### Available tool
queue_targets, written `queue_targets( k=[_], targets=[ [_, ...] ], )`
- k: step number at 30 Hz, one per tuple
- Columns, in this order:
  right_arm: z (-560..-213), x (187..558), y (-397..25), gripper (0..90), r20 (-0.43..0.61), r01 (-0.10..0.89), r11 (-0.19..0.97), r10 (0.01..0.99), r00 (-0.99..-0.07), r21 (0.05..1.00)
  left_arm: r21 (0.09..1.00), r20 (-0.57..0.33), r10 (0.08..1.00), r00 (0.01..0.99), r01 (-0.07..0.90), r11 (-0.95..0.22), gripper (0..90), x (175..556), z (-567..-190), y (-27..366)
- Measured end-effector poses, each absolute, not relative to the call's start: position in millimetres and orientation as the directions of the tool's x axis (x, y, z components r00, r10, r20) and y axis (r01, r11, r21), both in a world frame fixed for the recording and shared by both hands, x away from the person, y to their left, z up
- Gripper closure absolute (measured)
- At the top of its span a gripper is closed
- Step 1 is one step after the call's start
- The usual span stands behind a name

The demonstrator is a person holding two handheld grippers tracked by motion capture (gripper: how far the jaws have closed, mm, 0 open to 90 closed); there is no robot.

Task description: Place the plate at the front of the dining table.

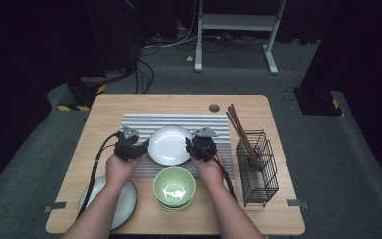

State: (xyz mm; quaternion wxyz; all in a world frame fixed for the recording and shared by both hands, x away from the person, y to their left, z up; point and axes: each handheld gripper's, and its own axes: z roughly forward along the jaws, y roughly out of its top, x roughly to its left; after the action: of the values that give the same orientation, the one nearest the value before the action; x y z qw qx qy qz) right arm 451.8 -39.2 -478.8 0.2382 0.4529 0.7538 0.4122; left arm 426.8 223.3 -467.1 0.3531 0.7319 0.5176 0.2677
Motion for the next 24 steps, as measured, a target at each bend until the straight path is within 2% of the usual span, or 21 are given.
queue_targets(
  k=[8, 18, 24],
  targets=[
    [-480, 435, -46, 57.5, 0.003, 0.467, 0.256, 0.874, -0.485, 0.846, 0.794, 0.009, 0.943, 0.332, 0.571, -0.208, 46.6, 412, -468, 228],
    [-481, 411, -53, 59.2, -0.012, 0.444, 0.266, 0.867, -0.497, 0.855, 0.798, 0.035, 0.939, 0.342, 0.556, -0.232, 44.3, 388, -473, 234],
    [-486, 398, -59, 59.3, -0.024, 0.437, 0.274, 0.868, -0.497, 0.857, 0.790, 0.021, 0.938, 0.346, 0.569, -0.228, 43.3, 377, -481, 240]
  ],
)
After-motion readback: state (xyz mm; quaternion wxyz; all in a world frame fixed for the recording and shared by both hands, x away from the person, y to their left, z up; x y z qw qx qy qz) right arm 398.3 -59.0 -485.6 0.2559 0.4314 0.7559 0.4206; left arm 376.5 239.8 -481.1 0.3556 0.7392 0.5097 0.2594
